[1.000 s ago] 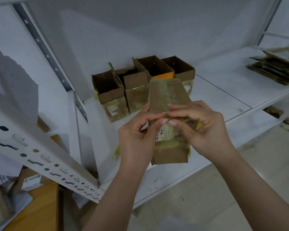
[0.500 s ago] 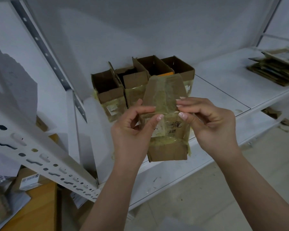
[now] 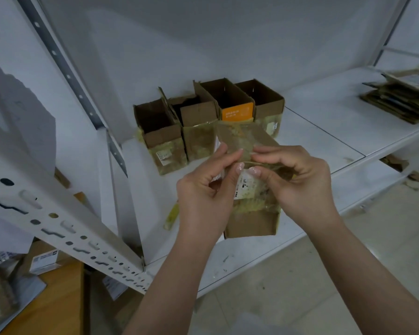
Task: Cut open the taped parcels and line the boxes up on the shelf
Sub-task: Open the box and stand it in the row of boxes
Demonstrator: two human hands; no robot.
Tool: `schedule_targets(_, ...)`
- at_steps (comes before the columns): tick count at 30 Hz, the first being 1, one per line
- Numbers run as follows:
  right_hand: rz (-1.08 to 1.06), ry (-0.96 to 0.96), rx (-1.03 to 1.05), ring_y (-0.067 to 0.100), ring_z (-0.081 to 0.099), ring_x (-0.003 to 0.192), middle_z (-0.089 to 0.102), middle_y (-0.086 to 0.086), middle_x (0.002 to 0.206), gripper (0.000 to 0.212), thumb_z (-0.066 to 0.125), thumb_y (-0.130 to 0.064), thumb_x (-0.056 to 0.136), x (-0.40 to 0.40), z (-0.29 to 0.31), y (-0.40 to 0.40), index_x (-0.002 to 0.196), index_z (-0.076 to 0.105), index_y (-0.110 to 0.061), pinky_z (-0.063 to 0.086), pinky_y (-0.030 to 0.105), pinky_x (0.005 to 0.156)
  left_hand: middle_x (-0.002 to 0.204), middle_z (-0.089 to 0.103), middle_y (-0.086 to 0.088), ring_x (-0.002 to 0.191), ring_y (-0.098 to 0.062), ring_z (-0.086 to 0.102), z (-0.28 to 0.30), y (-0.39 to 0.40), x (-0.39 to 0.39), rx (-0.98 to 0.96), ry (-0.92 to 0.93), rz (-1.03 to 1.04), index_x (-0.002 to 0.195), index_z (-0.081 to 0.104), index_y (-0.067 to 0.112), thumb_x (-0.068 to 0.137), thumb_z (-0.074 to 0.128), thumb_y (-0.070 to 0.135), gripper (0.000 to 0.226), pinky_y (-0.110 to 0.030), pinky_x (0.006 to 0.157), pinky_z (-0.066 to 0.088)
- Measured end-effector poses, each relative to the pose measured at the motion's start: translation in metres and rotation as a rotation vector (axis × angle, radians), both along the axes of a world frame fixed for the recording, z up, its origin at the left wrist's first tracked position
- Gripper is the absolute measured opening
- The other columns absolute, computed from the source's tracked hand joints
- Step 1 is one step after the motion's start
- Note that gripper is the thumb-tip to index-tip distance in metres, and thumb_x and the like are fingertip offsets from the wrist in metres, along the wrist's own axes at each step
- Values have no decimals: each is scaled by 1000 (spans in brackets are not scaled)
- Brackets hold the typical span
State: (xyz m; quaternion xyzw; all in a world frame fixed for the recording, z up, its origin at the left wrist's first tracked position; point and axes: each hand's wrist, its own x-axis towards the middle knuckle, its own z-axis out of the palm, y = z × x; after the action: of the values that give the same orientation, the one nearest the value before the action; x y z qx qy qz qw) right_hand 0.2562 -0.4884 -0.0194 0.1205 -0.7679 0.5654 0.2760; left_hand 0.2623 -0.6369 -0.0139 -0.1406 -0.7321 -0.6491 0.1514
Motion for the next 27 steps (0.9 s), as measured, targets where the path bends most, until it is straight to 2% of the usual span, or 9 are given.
schedule_targets(4, 11, -34, -42, 16, 66, 107, 70, -14, 102, 26, 80, -16, 73, 2, 7, 5, 90, 71, -33, 54, 40, 93, 129, 64, 8, 121, -2, 57, 2, -9, -5, 96, 17, -29, 129, 61, 20, 92, 58, 34, 40, -23, 98, 49)
schedule_targets(7, 44, -50, -52, 11, 67, 105, 72, -8, 102, 21, 78, -21, 72, 5, 11, 1, 91, 72, -30, 54, 36, 94, 145, 49, 7, 137, 1, 38, -1, -8, -10, -62, 31, -36, 140, 50, 22, 99, 31, 43, 50, -26, 114, 32)
schedule_targets(10, 32, -84, -106, 7, 70, 98, 73, -6, 100, 20, 79, -24, 70, 7, 13, -3, 89, 74, -28, 56, 32, 90, 146, 42, 10, 145, -2, 24, -8, 2, -11, -149, 37, -99, 137, 49, 20, 101, 22, 38, 48, -33, 119, 23)
schedule_targets(13, -4, -102, -72, 7, 70, 93, 74, -9, 95, 20, 82, -24, 71, 8, 15, -4, 87, 74, -33, 57, 36, 86, 134, 48, 9, 141, -11, 35, -10, 5, -14, -145, 50, -79, 118, 55, 17, 100, 26, 38, 40, -43, 112, 34)
schedule_targets(15, -7, -108, -51, 7, 70, 90, 75, -12, 91, 21, 84, -22, 72, 8, 16, -6, 86, 75, -36, 57, 37, 84, 127, 53, 5, 132, -14, 47, -9, 7, -15, -174, 101, -14, 111, 57, 14, 101, 31, 32, 33, -39, 105, 42)
schedule_targets(18, 23, -101, -31, 4, 70, 89, 74, -14, 91, 21, 80, -25, 73, 8, 19, -4, 92, 75, -32, 55, 23, 80, 119, 60, -2, 121, -18, 56, -10, 9, -19, -238, 190, 105, 109, 60, 3, 103, 36, 23, 31, -33, 98, 45)
schedule_targets(20, 46, -89, -59, 2, 70, 86, 74, -14, 91, 19, 75, -26, 75, 8, 21, 1, 94, 74, -26, 53, 16, 77, 116, 60, 3, 114, -4, 57, -9, 6, -21, -235, 211, 85, 109, 60, 5, 104, 33, 31, 37, -28, 97, 47)
schedule_targets(23, 11, -62, -55, 7, 71, 84, 74, -9, 88, 10, 76, -16, 79, 4, 17, 6, 86, 74, -22, 56, 22, 78, 118, 57, 12, 107, -2, 59, -6, 4, -21, -186, 179, -54, 112, 58, 16, 100, 33, 45, 40, -24, 86, 50)
schedule_targets(27, 6, -64, -24, 9, 71, 86, 75, -7, 88, 10, 77, -15, 80, 2, 14, 5, 86, 74, -23, 57, 27, 80, 115, 62, 7, 107, -9, 61, -7, 8, -22, -112, 154, -36, 104, 61, 18, 98, 49, 24, 15, -30, 84, 52)
